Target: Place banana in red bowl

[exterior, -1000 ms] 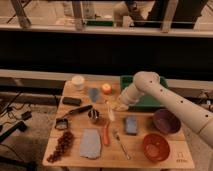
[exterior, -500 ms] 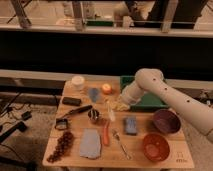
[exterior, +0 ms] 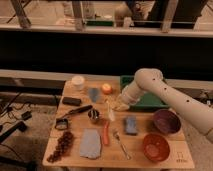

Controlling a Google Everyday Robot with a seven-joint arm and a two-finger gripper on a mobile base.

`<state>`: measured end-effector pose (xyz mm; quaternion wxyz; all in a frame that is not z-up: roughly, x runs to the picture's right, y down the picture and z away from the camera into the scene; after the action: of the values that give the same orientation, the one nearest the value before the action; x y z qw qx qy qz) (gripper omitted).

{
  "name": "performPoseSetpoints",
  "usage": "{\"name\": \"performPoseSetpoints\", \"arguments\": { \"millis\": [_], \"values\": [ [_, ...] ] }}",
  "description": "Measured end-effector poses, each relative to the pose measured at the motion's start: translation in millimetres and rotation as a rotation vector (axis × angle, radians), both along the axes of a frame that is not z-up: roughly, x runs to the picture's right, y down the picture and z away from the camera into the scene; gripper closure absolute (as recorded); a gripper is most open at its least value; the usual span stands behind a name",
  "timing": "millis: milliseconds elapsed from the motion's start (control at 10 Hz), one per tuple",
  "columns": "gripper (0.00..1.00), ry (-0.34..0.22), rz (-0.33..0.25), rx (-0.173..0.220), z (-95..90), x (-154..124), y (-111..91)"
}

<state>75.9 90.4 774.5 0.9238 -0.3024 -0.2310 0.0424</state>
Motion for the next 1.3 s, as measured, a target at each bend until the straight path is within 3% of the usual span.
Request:
{"name": "performPoseSetpoints", "arguments": {
  "millis": [300, 800, 1000, 1300],
  "values": [
    [1.0, 0.012, 0.008, 0.018, -5.8, 3, 1],
    [1.0, 0.074, 0.06, 0.108, -67.6, 41, 37],
    [1.0, 0.107, 0.087, 0.116, -84.1, 61, 56],
    [1.0, 0.157, 0.138, 0.105, -90.3, 92, 74]
  ]
}}
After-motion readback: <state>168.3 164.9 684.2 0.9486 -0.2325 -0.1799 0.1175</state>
